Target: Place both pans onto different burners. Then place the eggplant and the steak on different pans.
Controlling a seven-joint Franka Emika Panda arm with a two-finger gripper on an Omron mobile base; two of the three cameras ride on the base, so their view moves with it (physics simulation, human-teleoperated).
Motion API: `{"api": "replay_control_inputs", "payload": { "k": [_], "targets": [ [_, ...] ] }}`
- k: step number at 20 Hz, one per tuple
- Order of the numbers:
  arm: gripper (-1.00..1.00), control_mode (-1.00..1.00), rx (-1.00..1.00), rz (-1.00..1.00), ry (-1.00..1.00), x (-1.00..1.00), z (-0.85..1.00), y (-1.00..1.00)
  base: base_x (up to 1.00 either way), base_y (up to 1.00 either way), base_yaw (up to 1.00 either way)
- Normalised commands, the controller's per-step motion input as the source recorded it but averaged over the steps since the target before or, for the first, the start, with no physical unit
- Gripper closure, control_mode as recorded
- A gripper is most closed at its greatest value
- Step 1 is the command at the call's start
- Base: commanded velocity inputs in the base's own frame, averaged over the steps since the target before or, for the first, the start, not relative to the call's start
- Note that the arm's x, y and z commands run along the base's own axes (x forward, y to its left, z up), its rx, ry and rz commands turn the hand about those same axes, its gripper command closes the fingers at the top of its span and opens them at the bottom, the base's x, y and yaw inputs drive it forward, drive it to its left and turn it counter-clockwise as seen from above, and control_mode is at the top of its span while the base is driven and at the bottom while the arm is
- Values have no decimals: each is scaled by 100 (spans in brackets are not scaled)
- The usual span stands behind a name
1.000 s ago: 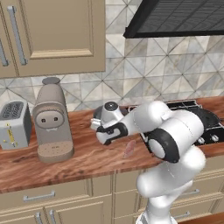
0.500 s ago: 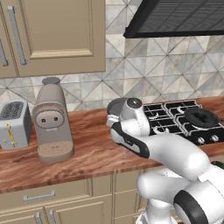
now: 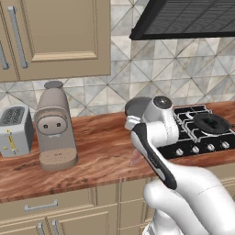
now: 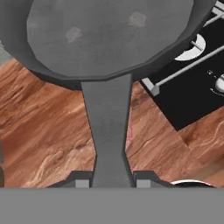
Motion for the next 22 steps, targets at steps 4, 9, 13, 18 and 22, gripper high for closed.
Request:
{"api": "replay_control_inputs", "payload": {
  "k": [4, 9, 13, 18, 22],
  "targets": [
    [100, -100, 0, -14, 7, -54, 19, -40, 0, 0, 0],
    [100, -100, 0, -15, 7, -45, 26, -45, 0, 0, 0],
    [100, -100, 0, -10, 6, -25, 13, -38, 0, 0, 0],
    [100, -100, 2, 0, 4, -2, -1, -14, 0, 0, 0],
    [100, -100, 4, 0, 6, 0, -15, -18, 0, 0, 0]
  ]
}}
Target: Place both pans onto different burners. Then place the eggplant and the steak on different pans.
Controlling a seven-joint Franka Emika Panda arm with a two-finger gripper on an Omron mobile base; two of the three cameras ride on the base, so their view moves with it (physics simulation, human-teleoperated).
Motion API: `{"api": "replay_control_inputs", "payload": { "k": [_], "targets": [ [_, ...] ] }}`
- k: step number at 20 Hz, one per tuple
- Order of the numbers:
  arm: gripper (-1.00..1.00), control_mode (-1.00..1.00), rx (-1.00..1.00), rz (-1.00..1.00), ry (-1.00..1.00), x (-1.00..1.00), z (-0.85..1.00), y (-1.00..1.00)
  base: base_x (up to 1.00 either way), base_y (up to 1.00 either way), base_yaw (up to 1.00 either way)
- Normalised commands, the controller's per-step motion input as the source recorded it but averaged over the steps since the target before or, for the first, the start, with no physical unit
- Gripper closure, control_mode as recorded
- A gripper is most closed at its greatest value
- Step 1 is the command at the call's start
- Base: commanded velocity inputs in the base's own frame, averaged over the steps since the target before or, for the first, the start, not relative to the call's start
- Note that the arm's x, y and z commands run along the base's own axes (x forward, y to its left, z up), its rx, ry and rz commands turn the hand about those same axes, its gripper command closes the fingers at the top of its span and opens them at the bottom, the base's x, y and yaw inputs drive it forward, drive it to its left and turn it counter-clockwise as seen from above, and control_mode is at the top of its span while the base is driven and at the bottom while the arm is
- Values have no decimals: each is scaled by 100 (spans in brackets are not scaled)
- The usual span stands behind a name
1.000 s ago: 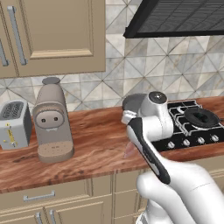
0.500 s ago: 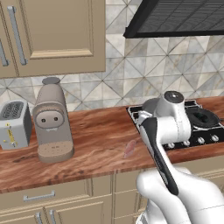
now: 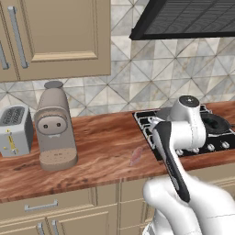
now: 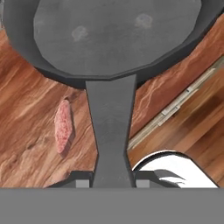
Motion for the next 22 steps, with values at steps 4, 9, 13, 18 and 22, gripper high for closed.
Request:
{"api": "replay_control_inputs", "payload": {
  "k": [4, 9, 13, 18, 22],
  "targets": [
    [100, -100, 3, 0, 5, 0, -22, -23, 0, 0, 0],
    [100, -100, 1, 0, 1, 1, -23, -17, 0, 0, 0],
    [100, -100, 5, 0, 0, 14, -11, 0, 0, 0, 0],
    [100, -100, 6, 0, 0, 21, -3, -2, 0, 0, 0],
    [100, -100, 1, 0, 0, 30, 0, -3, 0, 0, 0]
  ]
}}
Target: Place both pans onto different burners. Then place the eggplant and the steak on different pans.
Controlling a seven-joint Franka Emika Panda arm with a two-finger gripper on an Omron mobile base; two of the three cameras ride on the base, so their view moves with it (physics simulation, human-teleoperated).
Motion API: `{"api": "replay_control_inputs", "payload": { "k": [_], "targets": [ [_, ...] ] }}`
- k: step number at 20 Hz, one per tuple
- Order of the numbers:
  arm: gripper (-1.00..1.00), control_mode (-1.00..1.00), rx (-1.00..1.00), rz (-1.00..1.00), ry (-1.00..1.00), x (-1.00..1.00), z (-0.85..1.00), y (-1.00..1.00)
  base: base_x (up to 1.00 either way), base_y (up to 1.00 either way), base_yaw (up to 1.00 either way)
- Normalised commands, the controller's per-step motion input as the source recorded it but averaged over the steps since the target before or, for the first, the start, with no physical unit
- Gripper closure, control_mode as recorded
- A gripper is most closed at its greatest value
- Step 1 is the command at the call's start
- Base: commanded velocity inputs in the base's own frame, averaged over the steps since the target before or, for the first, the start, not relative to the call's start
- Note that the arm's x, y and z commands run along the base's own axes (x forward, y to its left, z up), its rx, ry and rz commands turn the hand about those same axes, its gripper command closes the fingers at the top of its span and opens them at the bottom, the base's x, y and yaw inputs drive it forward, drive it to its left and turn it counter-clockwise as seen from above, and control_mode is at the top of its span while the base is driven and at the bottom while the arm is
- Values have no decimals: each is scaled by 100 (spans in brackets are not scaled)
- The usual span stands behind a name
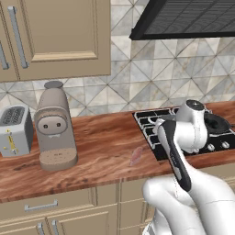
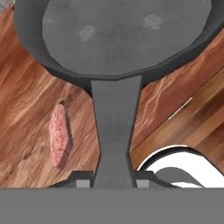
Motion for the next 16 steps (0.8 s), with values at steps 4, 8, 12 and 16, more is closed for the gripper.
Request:
{"api": "replay_control_inputs", "payload": {
  "k": [4, 8, 12, 16],
  "targets": [
    [100, -100, 0, 0, 0, 44, -7, 0, 0, 0, 0],
    [100, -100, 0, 0, 0, 44, -14, 0, 0, 0, 0],
    [100, -100, 0, 0, 0, 42, -23, -6, 0, 0, 0],
    [100, -100, 0, 0, 0, 35, -28, -9, 0, 0, 0]
  ]
}}
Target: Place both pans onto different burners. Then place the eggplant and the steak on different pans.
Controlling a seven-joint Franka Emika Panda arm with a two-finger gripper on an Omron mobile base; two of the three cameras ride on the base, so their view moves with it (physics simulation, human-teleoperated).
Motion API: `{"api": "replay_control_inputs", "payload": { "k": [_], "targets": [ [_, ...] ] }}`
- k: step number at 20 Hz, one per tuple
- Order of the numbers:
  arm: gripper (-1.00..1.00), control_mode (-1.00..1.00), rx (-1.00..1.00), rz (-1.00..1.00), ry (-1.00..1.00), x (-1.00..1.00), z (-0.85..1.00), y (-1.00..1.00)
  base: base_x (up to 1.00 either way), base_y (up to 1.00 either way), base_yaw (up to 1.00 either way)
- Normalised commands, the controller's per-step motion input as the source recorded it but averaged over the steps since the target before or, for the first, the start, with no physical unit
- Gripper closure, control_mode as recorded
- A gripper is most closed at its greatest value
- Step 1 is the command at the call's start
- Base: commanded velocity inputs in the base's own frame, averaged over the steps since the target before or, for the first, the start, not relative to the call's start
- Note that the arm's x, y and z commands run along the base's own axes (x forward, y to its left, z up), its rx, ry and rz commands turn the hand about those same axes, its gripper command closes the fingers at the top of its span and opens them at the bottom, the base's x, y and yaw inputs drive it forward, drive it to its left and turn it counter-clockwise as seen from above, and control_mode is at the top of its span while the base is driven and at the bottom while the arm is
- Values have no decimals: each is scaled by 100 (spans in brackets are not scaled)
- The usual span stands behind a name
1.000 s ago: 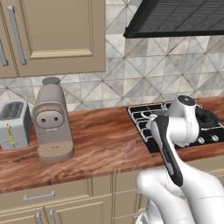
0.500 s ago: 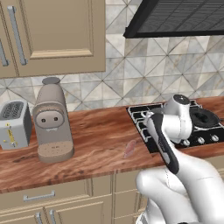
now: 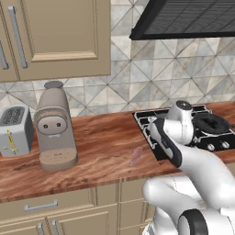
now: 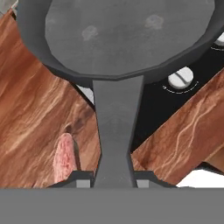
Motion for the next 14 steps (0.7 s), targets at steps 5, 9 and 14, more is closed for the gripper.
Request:
{"api": "replay_control_inputs", "payload": {
  "k": [5, 9, 14],
  "targets": [
    [100, -100, 0, 0, 2, 29, -32, -17, 0, 0, 0],
    [100, -100, 0, 0, 3, 26, -37, -21, 0, 0, 0],
    [100, -100, 0, 0, 3, 28, -36, -13, 0, 0, 0]
  ]
}}
